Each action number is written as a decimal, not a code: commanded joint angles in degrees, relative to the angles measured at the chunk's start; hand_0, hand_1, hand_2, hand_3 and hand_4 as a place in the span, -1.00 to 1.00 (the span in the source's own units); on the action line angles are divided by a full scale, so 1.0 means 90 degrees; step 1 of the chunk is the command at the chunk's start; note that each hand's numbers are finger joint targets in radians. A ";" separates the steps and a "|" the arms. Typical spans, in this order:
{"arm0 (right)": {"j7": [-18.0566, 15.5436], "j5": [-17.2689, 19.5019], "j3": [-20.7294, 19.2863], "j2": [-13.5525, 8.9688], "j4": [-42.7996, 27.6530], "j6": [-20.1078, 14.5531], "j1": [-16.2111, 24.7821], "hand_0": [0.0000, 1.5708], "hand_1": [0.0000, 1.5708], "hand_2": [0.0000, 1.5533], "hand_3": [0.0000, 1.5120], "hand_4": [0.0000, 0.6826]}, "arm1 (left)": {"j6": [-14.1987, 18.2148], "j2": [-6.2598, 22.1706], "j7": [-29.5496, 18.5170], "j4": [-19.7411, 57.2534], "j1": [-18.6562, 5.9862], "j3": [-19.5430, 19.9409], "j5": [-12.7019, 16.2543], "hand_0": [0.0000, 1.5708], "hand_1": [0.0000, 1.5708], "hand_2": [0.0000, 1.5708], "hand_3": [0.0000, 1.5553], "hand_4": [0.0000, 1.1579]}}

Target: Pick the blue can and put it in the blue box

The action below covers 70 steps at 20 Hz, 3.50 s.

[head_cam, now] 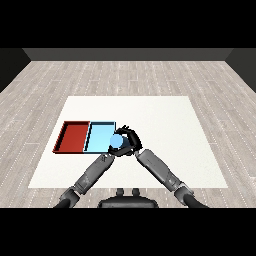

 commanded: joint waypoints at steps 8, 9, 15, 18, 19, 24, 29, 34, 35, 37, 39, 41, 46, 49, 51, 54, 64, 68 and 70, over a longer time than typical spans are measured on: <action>-0.0379 -0.0729 0.0338 0.0140 0.0425 -0.0075 -0.0365 0.84 0.84 0.87 0.85 0.79 | 0.0895 -0.0227 -0.0400 0.0104 -0.0056 -0.0251 0.0412 0.29 0.29 0.32 0.16 0.20; -0.0377 -0.0690 0.0426 0.0140 0.0419 -0.0120 -0.0300 0.84 0.84 0.87 0.84 0.77 | 0.0570 -0.0227 -0.0297 0.0118 -0.0112 0.0165 0.0091 0.21 0.21 0.23 0.09 0.19; 0.0253 -0.0597 0.0141 0.0140 0.0050 -0.0059 -0.0624 0.83 0.83 0.87 0.84 0.74 | 0.0804 -0.0229 -0.0306 0.0171 -0.0163 -0.0171 0.0402 -0.20 -0.20 -0.07 -0.34 0.15; -0.0202 -0.0330 0.0131 0.0141 0.0019 0.0000 -0.0001 0.83 0.83 0.87 0.84 0.70 | 0.0014 -0.0232 -0.0424 0.0031 0.0280 0.0139 0.0965 0.50 0.50 0.51 0.32 0.08; -0.0085 -0.0532 0.0318 0.0142 -0.0070 -0.0207 -0.0101 0.82 0.82 0.88 0.85 0.68 | 0.0301 -0.0233 -0.0280 0.0074 -0.0009 -0.0124 0.0991 0.80 0.80 0.79 0.65 0.04; -0.0238 -0.1175 0.0097 0.0144 0.0096 0.0145 -0.0120 0.39 0.39 0.44 0.06 -1.00 | 0.0336 -0.0236 0.0231 -0.0034 -0.0006 0.0292 0.0738 1.00 1.00 0.97 0.89 0.32; 0.0108 -0.0650 -0.0208 0.0145 -0.0169 0.0291 0.0164 -1.00 -1.00 -1.00 -1.00 -1.00 | 0.0082 -0.0239 -0.0297 0.0317 0.0054 0.0267 0.0984 1.00 1.00 0.93 0.86 0.90; -0.0520 -0.0622 -0.0464 0.0146 0.0417 0.0854 0.0278 -1.00 -1.00 -1.00 -1.00 -1.00 | 0.0051 -0.0229 -0.0060 0.0112 0.0047 0.0460 0.0660 1.00 1.00 0.97 0.90 0.97; -0.0040 -0.0459 -0.0212 0.0147 -0.0505 0.0521 0.0696 -1.00 -1.00 -1.00 -1.00 -1.00 | 0.0305 -0.0241 -0.0420 0.0275 0.0143 -0.0009 0.1004 1.00 1.00 0.97 0.90 0.96; -0.0450 -0.0801 -0.0470 0.0147 0.0394 0.0719 0.0188 -1.00 -1.00 -1.00 -1.00 -1.00 | -0.0243 -0.0238 -0.0507 0.1015 -0.0436 0.0632 0.1002 1.00 1.00 0.99 0.92 0.97; 0.0224 -0.0511 -0.0485 0.0148 -0.0421 0.0570 0.0450 -1.00 -1.00 -1.00 -1.00 -1.00 | -0.0049 -0.0197 -0.0196 0.0188 0.0205 0.0585 0.0343 1.00 1.00 1.00 0.93 0.96; 0.0388 -0.0802 -0.1235 -0.0015 -0.0269 0.1148 0.0114 -1.00 -1.00 -1.00 -1.00 -1.00 | 0.0030 -0.0240 -0.0424 0.0337 0.0240 0.0443 0.0532 1.00 1.00 1.00 0.94 0.96; 0.0435 -0.0451 -0.1064 -0.0139 -0.1270 0.1112 0.1045 -1.00 -1.00 -1.00 -1.00 -1.00 | 0.0178 0.0114 0.0194 -0.0249 0.0293 0.0435 0.0228 1.00 1.00 1.00 0.93 0.95; 0.0898 -0.0438 -0.1377 -0.0128 -0.1819 0.1020 0.1023 -1.00 -1.00 -1.00 -1.00 -1.00 | -0.0173 -0.0068 -0.0234 0.0235 0.0299 0.0806 0.0228 1.00 1.00 1.00 0.93 0.95; 0.0416 -0.0323 -0.1272 -0.0503 -0.2313 0.1163 0.1878 -1.00 -1.00 -1.00 -1.00 -1.00 | -0.0011 -0.0209 -0.0385 0.0608 0.0086 0.0880 0.0103 1.00 1.00 1.00 0.92 0.94; 0.0700 -0.0507 -0.1647 -0.0573 -0.2883 0.1025 0.2040 -1.00 -1.00 -1.00 -1.00 -1.00 | 0.0426 -0.0239 -0.0447 0.0534 0.0344 0.0502 0.0013 1.00 1.00 1.00 0.92 0.95; 0.0496 -0.1155 -0.3084 -0.1251 -0.3229 0.1495 0.2668 -1.00 -1.00 -1.00 -1.00 -1.00 | -0.0146 0.0730 -0.0086 0.1093 -0.0021 0.1614 -0.0161 1.00 1.00 1.00 0.93 0.96; 0.0297 -0.1107 -0.2997 -0.1295 -0.3548 0.1638 0.3385 -1.00 -1.00 -1.00 -1.00 -1.00 | -0.0414 0.1464 0.0534 0.1512 -0.0285 0.2233 0.0130 1.00 1.00 1.00 0.92 0.93; 0.0386 -0.0921 -0.2883 -0.1138 -0.3546 0.1380 0.3414 -1.00 -1.00 -1.00 -1.00 -1.00 | -0.0636 0.1608 0.0474 0.1966 -0.0190 0.2391 0.0188 1.00 1.00 1.00 0.93 0.88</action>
